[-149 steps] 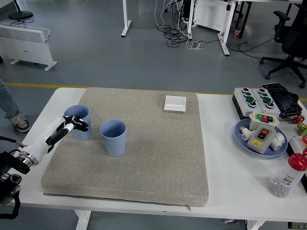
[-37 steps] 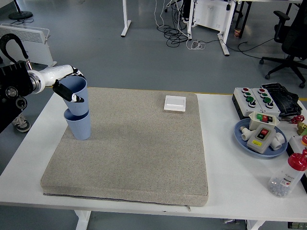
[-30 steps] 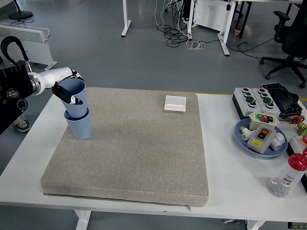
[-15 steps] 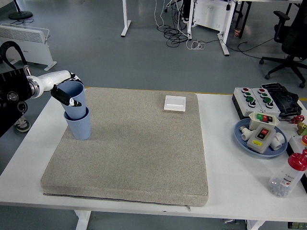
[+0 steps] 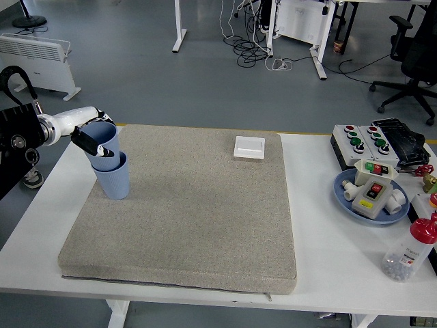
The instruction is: Push cup pick cup insert cup
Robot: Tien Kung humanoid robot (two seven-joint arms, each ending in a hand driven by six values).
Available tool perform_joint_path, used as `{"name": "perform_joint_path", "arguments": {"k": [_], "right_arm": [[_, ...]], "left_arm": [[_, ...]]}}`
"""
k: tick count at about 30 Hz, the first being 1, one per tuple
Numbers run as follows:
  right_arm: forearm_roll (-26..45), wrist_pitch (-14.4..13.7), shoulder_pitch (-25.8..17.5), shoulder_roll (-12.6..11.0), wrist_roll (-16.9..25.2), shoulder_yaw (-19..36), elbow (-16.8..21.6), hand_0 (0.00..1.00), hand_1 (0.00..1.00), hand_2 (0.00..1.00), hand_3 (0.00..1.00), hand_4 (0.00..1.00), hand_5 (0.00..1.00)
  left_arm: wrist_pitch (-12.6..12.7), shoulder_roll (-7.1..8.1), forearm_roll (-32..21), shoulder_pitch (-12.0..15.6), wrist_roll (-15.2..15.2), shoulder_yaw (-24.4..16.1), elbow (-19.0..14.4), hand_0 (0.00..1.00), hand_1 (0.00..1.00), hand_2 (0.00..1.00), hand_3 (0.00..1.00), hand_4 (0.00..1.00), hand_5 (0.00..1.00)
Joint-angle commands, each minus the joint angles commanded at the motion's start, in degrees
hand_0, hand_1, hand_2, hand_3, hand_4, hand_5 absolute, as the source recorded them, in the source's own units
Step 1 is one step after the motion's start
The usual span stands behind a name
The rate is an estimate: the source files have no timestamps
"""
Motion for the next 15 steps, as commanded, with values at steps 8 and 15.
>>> {"name": "perform_joint_path", "arguments": {"k": [8,15], "right_arm": [[0.11,-0.01,0.04,-0.02,0.0,-0.08,0.0,0.725,0.649,0.65,0.578,0.128,0.474],[0.3,0.0,0.08,-0.01,0.06,-0.12,0.0,0.725,0.649,0.65,0.578,0.128,0.475]], "left_arm": [[0.88,-0.42,-0.99,0.2,-1.05,-0.07,1.92,0.926,0.949,0.998,0.998,0.998,0.521],[2.39,-0.41,-1.6,0.41,-2.54,-0.96,2.8,0.978,0.978,0.998,0.998,0.998,0.543]]}}
